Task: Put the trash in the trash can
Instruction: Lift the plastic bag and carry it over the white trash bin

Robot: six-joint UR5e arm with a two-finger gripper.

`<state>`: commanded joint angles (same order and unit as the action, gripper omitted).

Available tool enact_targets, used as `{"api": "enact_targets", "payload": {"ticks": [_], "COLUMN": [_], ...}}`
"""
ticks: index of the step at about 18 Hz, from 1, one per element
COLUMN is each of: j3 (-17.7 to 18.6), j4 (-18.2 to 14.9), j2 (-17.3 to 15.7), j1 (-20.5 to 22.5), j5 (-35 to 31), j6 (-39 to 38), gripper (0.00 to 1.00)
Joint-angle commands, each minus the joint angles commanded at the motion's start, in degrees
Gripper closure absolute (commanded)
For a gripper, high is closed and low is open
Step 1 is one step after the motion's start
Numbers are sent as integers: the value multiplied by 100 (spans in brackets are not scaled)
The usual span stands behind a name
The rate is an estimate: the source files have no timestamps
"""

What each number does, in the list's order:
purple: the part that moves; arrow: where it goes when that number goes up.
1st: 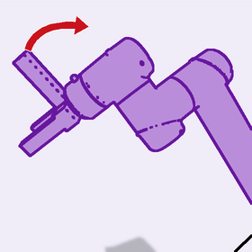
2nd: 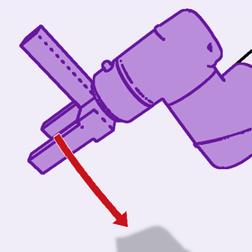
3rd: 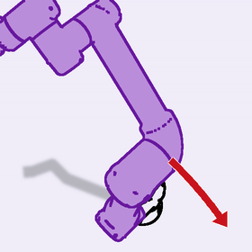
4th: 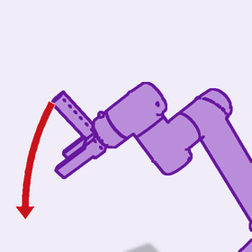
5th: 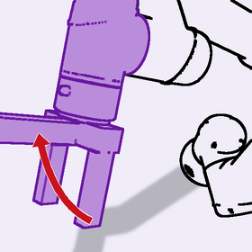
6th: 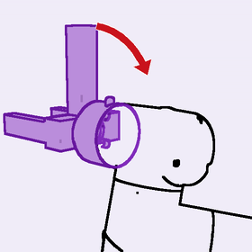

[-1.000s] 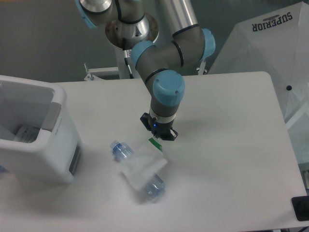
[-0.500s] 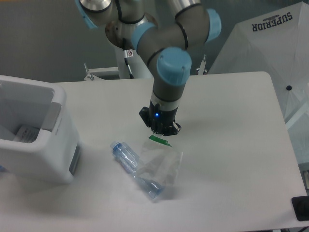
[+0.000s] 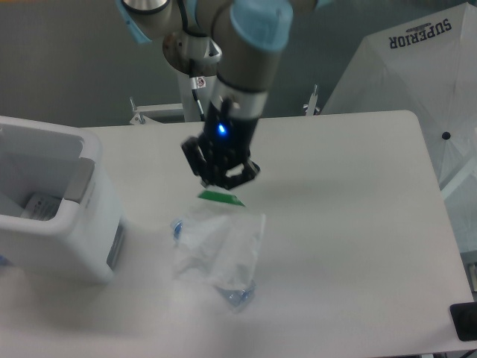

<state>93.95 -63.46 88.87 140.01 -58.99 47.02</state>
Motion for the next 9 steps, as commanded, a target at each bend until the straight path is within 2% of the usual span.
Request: {"api": "enact_targets", "payload": {"ticks": [4,9], "j3": [97,123], "j4": [0,0], "j2": [-502,-669], "j1": [-175,-641], "j5": [247,247], "j6": [-44,-106], "gripper": [100,100]}}
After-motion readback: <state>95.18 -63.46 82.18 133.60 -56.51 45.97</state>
